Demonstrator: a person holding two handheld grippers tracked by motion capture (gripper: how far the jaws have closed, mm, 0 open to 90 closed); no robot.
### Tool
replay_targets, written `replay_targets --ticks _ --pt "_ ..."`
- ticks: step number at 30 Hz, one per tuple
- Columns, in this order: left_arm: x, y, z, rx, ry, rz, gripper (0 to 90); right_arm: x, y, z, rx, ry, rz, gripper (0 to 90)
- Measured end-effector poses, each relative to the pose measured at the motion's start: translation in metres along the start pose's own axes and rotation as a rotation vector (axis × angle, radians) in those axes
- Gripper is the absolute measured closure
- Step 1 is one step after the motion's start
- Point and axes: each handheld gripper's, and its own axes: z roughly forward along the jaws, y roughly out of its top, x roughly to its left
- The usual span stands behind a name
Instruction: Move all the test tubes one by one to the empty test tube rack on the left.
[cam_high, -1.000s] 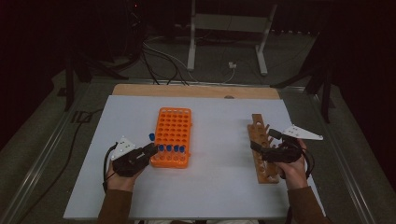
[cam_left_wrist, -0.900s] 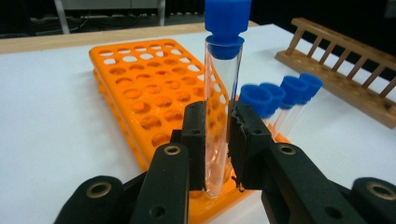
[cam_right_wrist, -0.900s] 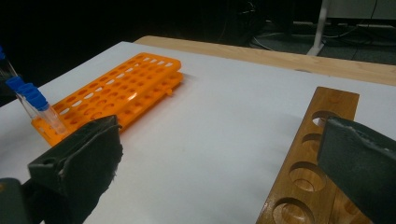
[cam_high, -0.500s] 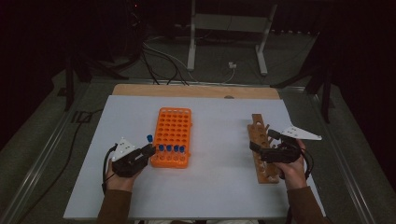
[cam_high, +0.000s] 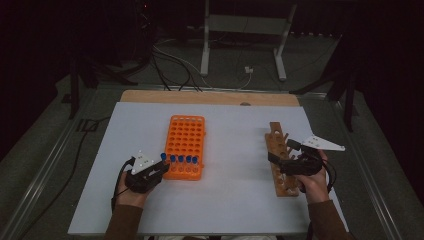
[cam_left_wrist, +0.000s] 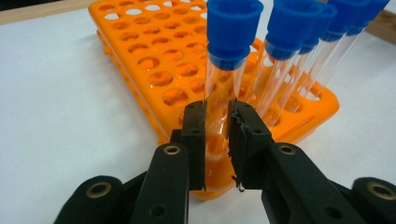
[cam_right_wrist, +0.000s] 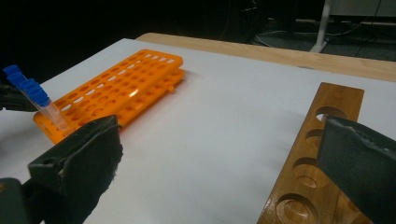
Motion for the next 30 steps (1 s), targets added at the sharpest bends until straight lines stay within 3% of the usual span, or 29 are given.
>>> replay_targets --ticks 5,19,25,30 --pt "-0.003 -0.001 0.003 0.030 0.011 0.026 77.8 0.000 -0.001 0.001 0.004 0.003 0.001 0.0" --pt "-0.002 -0.002 0.004 0.024 -0.004 0.002 76.4 0.005 -0.008 0.001 0.004 0.010 -0.029 0.0" --pt "0.001 -0.002 0.001 0.001 -0.034 -0.029 70.7 0.007 -0.011 -0.001 -0.013 0.005 -0.042 0.0" --pt "0.004 0.001 -0.009 -0.060 -0.033 -0.055 61.9 0.006 -0.013 -0.004 -0.035 0.005 -0.037 0.0"
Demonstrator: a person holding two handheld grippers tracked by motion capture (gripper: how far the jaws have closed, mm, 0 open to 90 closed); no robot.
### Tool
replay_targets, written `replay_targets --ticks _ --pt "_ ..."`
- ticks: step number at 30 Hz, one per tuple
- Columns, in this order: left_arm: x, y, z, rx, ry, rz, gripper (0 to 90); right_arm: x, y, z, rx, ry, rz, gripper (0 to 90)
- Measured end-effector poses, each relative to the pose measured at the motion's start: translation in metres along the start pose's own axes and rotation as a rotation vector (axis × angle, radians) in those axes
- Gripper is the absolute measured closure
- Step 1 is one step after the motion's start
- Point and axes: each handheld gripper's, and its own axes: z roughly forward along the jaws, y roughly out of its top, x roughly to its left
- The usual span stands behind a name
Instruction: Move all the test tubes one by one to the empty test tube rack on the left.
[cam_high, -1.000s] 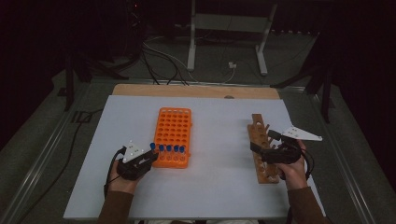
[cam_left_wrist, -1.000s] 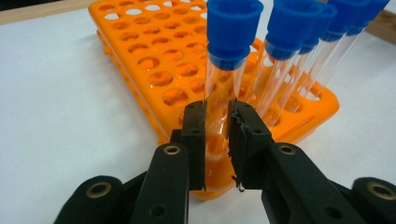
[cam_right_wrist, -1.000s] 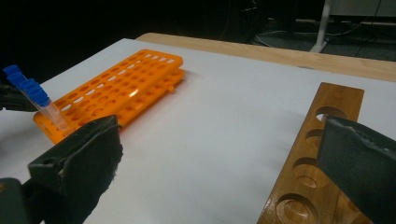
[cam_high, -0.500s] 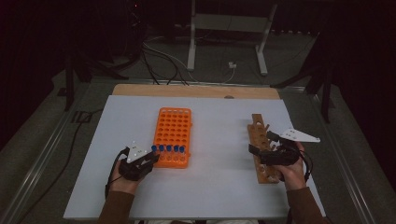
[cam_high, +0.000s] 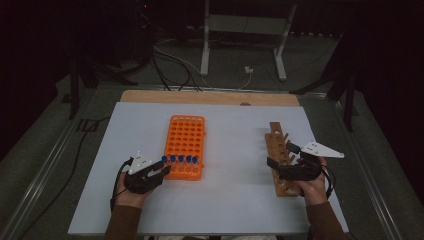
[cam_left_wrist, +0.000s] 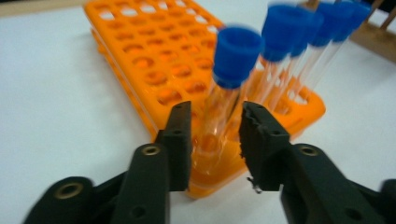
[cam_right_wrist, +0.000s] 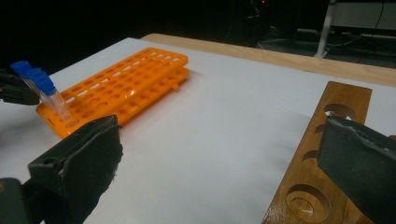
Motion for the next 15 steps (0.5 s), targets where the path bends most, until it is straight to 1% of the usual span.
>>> replay_targets --ticks 2,5,8,10,11,15 --pt "0.002 0.002 -0.006 -0.034 0.013 -0.008 58.4 0.000 0.000 -0.002 -0.011 -0.001 0.000 0.0" --pt "0.005 0.004 -0.017 -0.105 0.044 -0.019 51.8 -0.001 -0.001 -0.004 -0.025 -0.002 0.002 0.0" --pt "0.008 0.007 -0.029 -0.168 0.061 -0.015 48.0 -0.001 -0.003 -0.006 -0.034 -0.001 0.001 0.0" --pt "0.011 0.007 -0.036 -0.196 0.063 -0.014 44.9 -0.001 -0.004 -0.006 -0.037 0.000 -0.001 0.0" --pt "0.012 0.007 -0.038 -0.204 0.063 -0.013 44.1 -0.001 -0.004 -0.006 -0.038 -0.002 -0.001 0.0" --pt "0.017 0.006 -0.046 -0.235 0.075 -0.028 36.8 0.000 -0.006 -0.007 -0.042 -0.001 0.000 0.0"
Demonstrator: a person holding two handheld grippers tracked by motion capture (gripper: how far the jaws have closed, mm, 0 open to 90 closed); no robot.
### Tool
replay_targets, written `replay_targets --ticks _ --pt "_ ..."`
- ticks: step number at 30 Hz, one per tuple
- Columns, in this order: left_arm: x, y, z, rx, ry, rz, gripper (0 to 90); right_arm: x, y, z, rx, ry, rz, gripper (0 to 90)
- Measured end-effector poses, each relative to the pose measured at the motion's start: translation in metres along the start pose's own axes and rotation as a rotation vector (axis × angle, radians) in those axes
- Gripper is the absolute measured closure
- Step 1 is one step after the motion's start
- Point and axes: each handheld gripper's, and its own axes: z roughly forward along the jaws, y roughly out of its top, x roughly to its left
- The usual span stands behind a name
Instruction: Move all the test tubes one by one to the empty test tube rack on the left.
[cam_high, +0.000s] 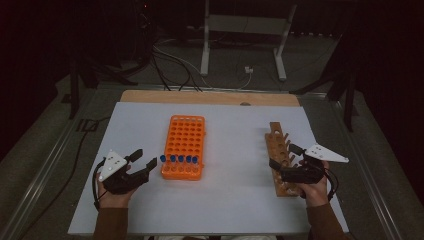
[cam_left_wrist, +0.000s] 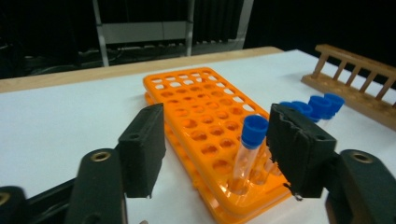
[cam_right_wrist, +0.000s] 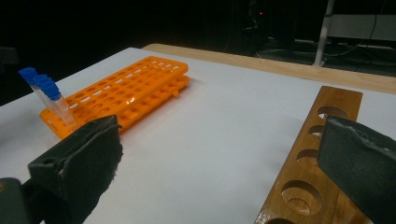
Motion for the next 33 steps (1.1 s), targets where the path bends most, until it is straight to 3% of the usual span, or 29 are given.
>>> replay_targets --ticks 11,16,25,33 --pt "0.008 0.003 -0.012 -0.042 0.085 -0.017 12.4 -0.001 -0.006 -0.002 -0.021 -0.009 0.006 0.0" --pt "0.012 0.003 -0.015 -0.052 0.108 -0.037 3.0 0.001 -0.007 -0.003 -0.027 -0.018 -0.016 0.0" --pt "0.017 0.002 -0.017 -0.063 0.114 -0.050 0.7 0.002 -0.007 -0.004 -0.043 -0.024 -0.017 0.0" --pt "0.022 -0.001 -0.017 -0.055 0.146 -0.042 0.6 0.000 -0.007 -0.005 -0.058 -0.037 -0.015 0.0"
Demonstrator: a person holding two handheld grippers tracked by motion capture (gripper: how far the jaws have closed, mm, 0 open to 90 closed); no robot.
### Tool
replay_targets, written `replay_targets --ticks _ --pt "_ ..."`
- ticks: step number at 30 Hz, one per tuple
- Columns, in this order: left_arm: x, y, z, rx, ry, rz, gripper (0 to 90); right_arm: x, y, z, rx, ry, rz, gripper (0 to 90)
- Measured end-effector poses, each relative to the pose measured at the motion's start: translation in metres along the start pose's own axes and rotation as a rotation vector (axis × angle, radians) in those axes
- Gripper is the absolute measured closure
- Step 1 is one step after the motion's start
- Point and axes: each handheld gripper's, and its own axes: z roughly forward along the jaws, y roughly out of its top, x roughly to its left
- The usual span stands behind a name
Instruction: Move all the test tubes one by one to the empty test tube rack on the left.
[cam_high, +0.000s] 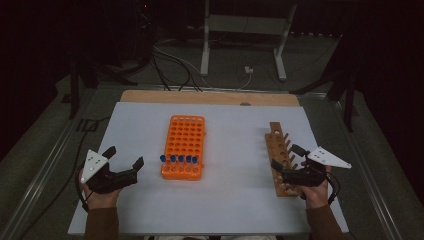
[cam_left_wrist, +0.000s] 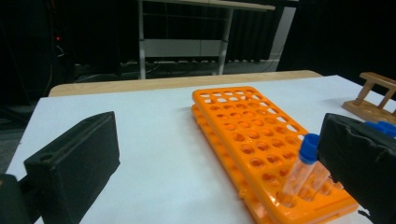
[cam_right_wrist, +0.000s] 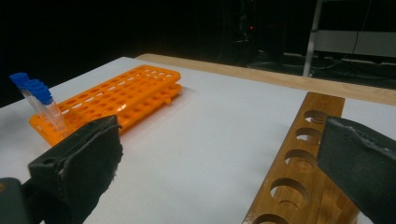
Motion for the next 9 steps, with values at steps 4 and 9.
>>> replay_targets --ticks 4,9 --pt "0.0012 -0.0023 0.0005 0.003 0.011 -0.002 0.6 -0.0009 -0.0005 -0.0004 0.001 -0.011 -0.001 0.0" --pt "0.0025 -0.0026 -0.0004 0.000 0.020 -0.010 0.6 -0.0005 -0.0004 -0.0003 -0.001 -0.017 -0.002 0.0"
